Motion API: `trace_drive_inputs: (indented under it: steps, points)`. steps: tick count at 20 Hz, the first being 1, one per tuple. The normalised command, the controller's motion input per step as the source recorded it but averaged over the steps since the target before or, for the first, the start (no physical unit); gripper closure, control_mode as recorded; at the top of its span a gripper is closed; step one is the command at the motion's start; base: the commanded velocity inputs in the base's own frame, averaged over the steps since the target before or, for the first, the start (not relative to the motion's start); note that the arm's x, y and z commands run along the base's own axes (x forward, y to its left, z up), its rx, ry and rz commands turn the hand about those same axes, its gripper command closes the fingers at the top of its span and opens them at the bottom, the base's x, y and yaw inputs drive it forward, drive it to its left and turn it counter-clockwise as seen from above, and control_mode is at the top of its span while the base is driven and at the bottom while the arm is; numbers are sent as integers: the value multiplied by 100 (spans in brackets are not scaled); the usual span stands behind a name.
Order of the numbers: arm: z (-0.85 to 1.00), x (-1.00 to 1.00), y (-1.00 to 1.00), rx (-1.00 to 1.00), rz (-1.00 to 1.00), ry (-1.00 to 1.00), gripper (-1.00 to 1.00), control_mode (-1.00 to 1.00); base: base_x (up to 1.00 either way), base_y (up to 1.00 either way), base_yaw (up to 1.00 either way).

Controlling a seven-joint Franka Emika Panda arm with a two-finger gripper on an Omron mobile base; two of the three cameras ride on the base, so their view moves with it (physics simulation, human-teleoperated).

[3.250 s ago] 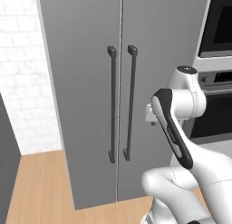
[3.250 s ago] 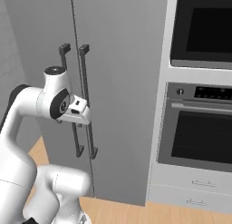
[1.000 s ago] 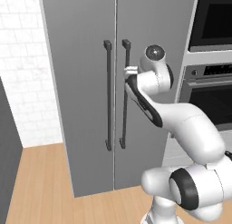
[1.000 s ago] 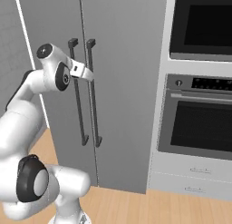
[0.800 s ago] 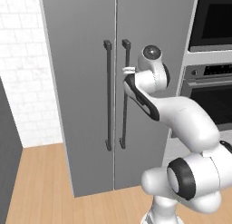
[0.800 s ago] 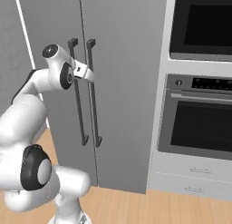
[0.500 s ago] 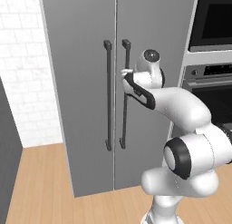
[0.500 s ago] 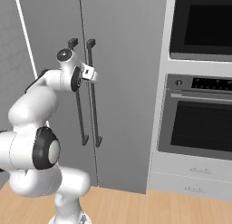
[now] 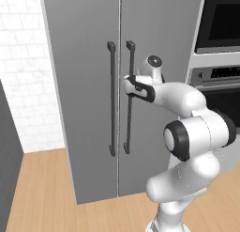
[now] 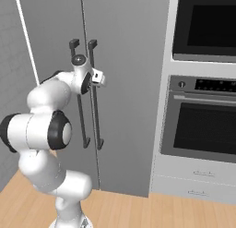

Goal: Grab a lemon wedge from the fridge and one ice cube from the ice bowl, and put them in the glass of lemonade.

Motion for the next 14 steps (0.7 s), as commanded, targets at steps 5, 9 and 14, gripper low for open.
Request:
trace_drive_inputs:
  steps: [5, 9, 14]
  points:
    - [-35, 41, 19, 0, 0, 1, -100, -100, 0, 0, 0]
    - [-26, 46, 4, 0, 0, 0, -100, -100, 0, 0, 0]
    - [-26, 39, 0, 0, 0, 0, -100, -100, 0, 0, 0]
